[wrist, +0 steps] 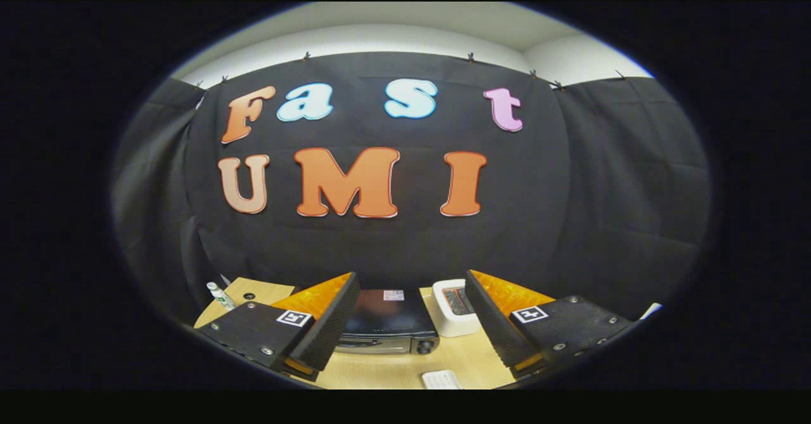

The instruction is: Open the toaster oven, put the food inside, and close the toaster oven door.

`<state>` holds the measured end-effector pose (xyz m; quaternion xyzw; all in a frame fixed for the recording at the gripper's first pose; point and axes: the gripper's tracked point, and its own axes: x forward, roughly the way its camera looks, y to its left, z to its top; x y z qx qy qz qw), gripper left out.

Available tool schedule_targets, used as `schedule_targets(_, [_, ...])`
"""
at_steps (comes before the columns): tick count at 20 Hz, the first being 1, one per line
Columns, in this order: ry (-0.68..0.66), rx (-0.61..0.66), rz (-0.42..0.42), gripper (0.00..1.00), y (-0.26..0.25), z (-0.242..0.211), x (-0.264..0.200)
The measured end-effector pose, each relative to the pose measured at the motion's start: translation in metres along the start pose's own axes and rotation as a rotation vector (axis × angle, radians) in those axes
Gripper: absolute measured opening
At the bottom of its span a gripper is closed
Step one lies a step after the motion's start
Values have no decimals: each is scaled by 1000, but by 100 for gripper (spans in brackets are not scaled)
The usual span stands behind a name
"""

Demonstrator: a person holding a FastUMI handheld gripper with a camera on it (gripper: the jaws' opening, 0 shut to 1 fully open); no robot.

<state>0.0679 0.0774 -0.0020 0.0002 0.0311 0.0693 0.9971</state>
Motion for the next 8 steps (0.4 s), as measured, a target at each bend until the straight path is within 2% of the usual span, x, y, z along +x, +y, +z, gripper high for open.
schedule_targets(3, [-10,-11,32,99,8,2,-19])
schedule_targets(7, [-23,-16,25,99,5,-13,-41])
schedule_targets(8, [-31,-10,49,99,9,-15,-44])
